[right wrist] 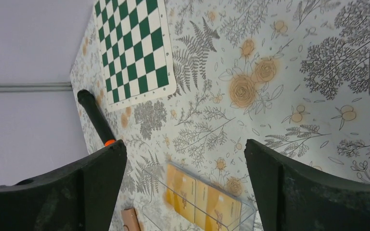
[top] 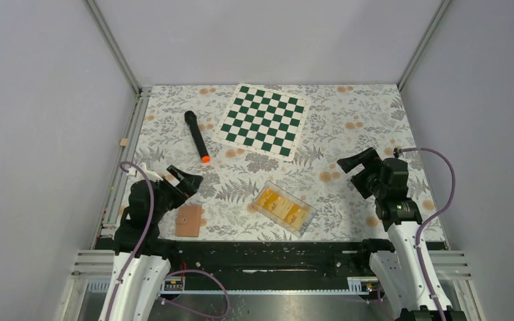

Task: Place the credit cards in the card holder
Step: Move the card holder to the corner of the board.

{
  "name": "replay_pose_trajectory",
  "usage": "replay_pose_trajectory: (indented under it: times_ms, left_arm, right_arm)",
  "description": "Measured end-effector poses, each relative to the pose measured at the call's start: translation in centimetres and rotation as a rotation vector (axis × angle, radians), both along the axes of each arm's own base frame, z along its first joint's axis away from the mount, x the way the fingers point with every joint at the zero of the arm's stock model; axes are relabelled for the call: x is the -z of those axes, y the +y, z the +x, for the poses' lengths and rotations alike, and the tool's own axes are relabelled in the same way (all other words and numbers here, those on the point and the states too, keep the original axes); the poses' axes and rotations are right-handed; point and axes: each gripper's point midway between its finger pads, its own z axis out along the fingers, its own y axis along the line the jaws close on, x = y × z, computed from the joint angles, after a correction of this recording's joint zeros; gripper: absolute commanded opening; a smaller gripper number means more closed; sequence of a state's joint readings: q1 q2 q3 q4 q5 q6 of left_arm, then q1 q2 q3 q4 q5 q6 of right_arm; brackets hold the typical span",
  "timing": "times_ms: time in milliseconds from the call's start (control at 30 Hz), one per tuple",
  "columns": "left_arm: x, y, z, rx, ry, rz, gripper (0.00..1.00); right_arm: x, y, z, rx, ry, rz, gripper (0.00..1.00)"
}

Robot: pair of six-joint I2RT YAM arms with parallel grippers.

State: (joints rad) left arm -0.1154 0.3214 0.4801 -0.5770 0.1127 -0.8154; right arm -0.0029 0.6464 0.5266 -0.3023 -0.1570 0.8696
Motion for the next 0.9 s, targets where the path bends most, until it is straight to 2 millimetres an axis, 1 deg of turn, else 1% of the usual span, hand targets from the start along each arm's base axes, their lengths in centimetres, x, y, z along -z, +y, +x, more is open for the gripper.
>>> replay_pose_trajectory:
  times_ms: [67,167,333,433,500,567,633,767,833,900]
  left_arm:
    - [1.0,-0.5,-0.3,0.031,0.056,0.0,0.99]
    - [2.6,-1.3,-0.6,0.087,0.142,-0.005,0.99]
    - [3.8,-2.7,-1.0,0.167,0.228,-0.038,0.99]
    - [4.9,-3.1,-1.1,0.189,0.29,-0.047,0.99]
    - [5.9,-3.2,-1.1,0.192,0.343,-0.044,0.99]
    - [6.8,-3.1,-1.1,0.192,0.396,-0.04,0.99]
    - [7.6,-3.1,-1.1,0.193,0.443,-0.035,0.99]
    - [8.5,-3.1,-0.8,0.19,0.51,-0.032,0.99]
    - [8.8,-3.1,-0.6,0.189,0.538,-0.029,0.99]
    - [8.9,-3.0,-0.3,0.192,0.574,-0.015,0.99]
  right_arm:
    - [0.7,0.4,0.0,-0.018,0.032,0.019,0.98]
    - [1.1,1.1,0.0,-0.042,0.058,0.049,0.98]
    - [1.5,2.2,0.3,-0.084,0.089,0.104,0.99]
    - [2.2,2.9,0.4,-0.113,0.121,0.124,0.99]
    - [2.9,4.0,0.2,-0.152,0.157,0.128,0.99]
    - [3.1,5.3,-0.2,-0.201,0.183,0.124,0.99]
    - [2.6,6.9,-0.4,-0.264,0.189,0.114,0.99]
    - [0.3,9.8,-0.6,-0.386,0.182,0.087,0.99]
    - [-0.8,10.7,-0.7,-0.431,0.178,0.075,0.99]
    - [-1.6,11.0,-1.1,-0.455,0.182,0.061,0.99]
